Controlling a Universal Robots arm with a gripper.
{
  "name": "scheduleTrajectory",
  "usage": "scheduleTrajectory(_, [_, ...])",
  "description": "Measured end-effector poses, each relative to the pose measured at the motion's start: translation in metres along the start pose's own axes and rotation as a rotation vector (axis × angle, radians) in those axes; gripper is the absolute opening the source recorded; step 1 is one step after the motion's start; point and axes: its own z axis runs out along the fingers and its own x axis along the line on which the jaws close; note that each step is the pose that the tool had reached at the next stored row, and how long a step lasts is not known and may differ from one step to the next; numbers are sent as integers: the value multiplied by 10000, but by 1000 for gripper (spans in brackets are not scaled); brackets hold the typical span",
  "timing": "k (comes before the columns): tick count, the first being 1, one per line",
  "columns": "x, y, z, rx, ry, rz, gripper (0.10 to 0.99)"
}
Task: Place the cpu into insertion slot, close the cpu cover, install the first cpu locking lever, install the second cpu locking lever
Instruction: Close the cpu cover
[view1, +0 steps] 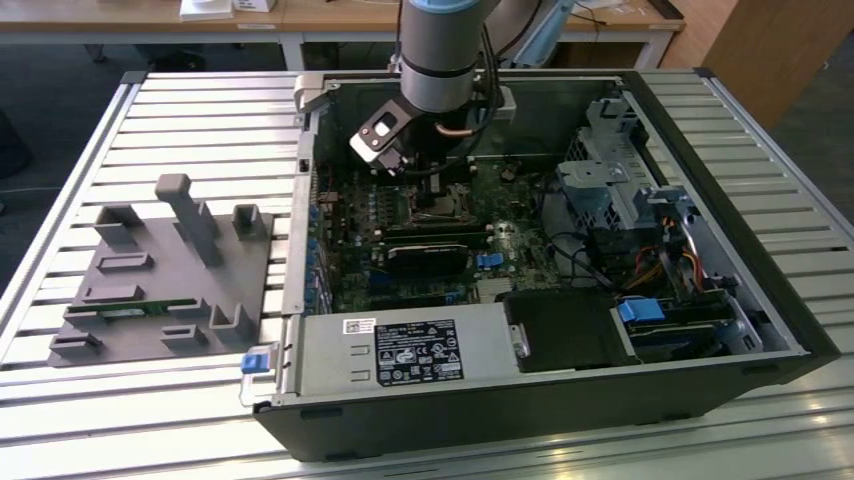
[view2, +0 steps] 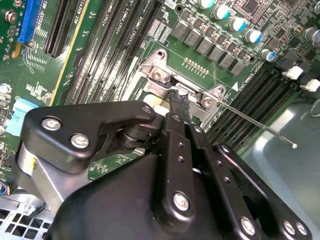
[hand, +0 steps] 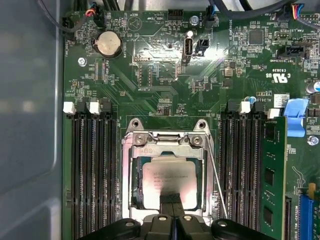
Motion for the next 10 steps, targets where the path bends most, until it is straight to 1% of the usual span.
scheduleTrajectory(3, [-2, 5, 18, 7, -9, 0, 106])
scheduleTrajectory(4, [-1, 15, 19, 6, -9, 1, 106])
scheduleTrajectory(5, [4, 32, 24, -5, 9, -1, 106])
scheduleTrajectory(8, [10, 80, 22, -2, 9, 1, 106])
scheduleTrajectory(10, [15, 83, 3, -17, 37, -1, 106])
